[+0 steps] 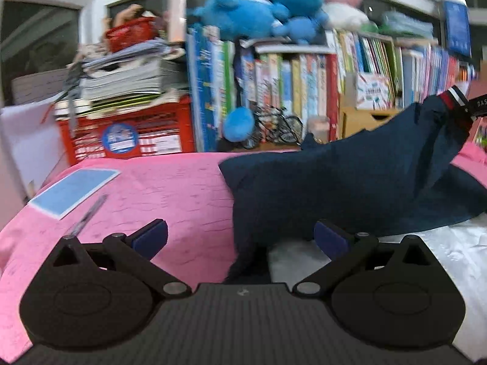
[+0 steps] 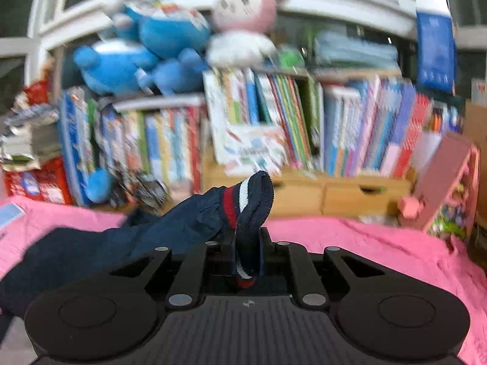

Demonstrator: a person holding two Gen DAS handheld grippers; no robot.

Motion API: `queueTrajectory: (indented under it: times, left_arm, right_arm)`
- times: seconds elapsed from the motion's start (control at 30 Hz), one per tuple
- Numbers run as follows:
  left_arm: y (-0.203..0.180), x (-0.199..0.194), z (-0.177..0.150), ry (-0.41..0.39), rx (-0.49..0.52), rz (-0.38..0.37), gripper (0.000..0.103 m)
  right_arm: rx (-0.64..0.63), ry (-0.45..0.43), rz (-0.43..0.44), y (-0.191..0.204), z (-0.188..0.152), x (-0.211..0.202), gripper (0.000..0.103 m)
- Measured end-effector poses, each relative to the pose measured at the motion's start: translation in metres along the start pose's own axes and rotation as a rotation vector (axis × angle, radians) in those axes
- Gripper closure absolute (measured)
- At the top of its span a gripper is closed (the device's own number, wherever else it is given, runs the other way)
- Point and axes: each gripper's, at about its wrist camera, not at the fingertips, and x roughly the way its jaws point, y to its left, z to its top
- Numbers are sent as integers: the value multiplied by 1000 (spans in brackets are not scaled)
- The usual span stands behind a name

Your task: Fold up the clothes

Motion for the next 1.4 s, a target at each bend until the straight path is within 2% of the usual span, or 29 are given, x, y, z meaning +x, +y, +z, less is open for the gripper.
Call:
queueTrajectory:
  times: [0.3,0.43,0.57,0.63,0.73,0.77,0.8,0.83,0.87,0.9,0.93,1.07,1.1,1.2,1.3,1.4]
  left_arm:
    - [-20,33,14,14,42,52,0]
    - [-27,57,12,51,93,131,0]
    - [-18,61,3,90,114,187,0]
    - [-14,64,-2,109,125,215,0]
    - [-8,67,-9,139,141,258,0]
    - [-6,69,-12,149,146,272,0]
    - [-4,70,-14,158,151,286,0]
    - [-2,71,-16,168,157,300,0]
    - [1,65,-17,161,153,296,0]
    - [5,58,-17,151,143,278,0]
    - [8,50,-16,135,124,237,0]
    - [-7,22,-9,116,63,51,0]
    - [-14,13,-9,109,61,13,0]
    - [-38,-5,-17,128,73,-55,0]
    - [-60,-20,-32,166,88,-107,0]
    - [-70,-29,-45,207,67,-138,0]
  right_arm:
    - [93,172,-2,-35,-54,70,87]
    - [125,194,9,-45,-72,82,85]
    - [107,185,14,-50,-81,86,79]
    - [84,174,8,-49,-85,87,74]
    - [40,166,-22,-49,-84,85,56]
    - [32,169,-24,-52,-81,80,43]
    - [46,152,-12,-59,-79,70,25]
    - [75,111,13,-69,-80,57,17]
    - [106,67,38,-79,-82,43,8]
    - [138,36,54,-88,-84,30,6]
    - [163,16,64,-96,-87,18,6]
    - [175,35,51,-103,-103,-22,5]
    - [180,24,51,-99,-110,-35,1]
    - [201,10,69,-85,-134,-70,0]
    - [219,44,96,-69,-156,-93,0]
    - [185,94,97,-46,-174,-108,0]
